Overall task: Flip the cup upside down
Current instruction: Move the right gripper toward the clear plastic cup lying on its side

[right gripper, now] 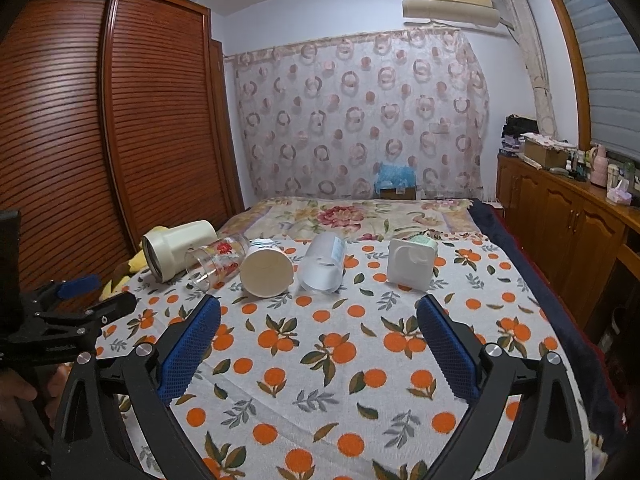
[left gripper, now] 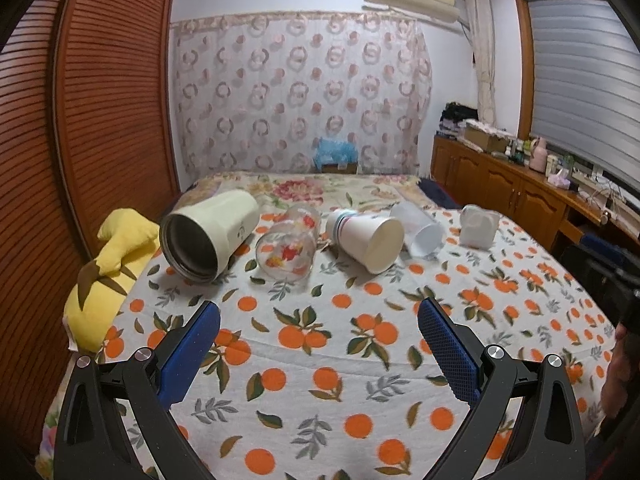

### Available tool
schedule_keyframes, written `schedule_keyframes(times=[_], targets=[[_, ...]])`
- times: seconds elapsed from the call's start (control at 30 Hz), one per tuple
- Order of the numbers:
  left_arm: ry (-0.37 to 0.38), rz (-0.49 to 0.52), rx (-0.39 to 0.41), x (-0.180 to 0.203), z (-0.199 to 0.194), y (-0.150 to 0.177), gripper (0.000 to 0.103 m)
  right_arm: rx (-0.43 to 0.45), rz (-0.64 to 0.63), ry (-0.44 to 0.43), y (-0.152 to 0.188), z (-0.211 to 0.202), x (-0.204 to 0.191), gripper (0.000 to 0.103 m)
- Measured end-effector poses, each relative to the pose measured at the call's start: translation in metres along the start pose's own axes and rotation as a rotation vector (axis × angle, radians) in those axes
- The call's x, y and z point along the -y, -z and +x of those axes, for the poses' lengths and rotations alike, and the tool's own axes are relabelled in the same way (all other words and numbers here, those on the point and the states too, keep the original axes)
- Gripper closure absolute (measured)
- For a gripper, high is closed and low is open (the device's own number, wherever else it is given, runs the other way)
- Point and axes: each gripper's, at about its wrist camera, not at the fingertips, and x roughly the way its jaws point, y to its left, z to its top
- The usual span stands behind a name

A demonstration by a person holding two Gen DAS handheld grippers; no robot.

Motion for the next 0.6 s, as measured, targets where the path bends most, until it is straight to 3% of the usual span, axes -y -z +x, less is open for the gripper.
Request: schedule_keyframes(times=[0.37, 0.6], targets=[[0.012, 0.057, -0.077, -0.018, 0.033, -0.003, 0.008, -0.095, -0.076, 0.017, -0.033, 0.066, 0.001, 0.017], [0.069, 0.078, -0.100, -0.024, 0.049, -0.014, 0.008, -0.187, -0.093, 0.011, -0.061, 0.115, 0.004, 0.026]])
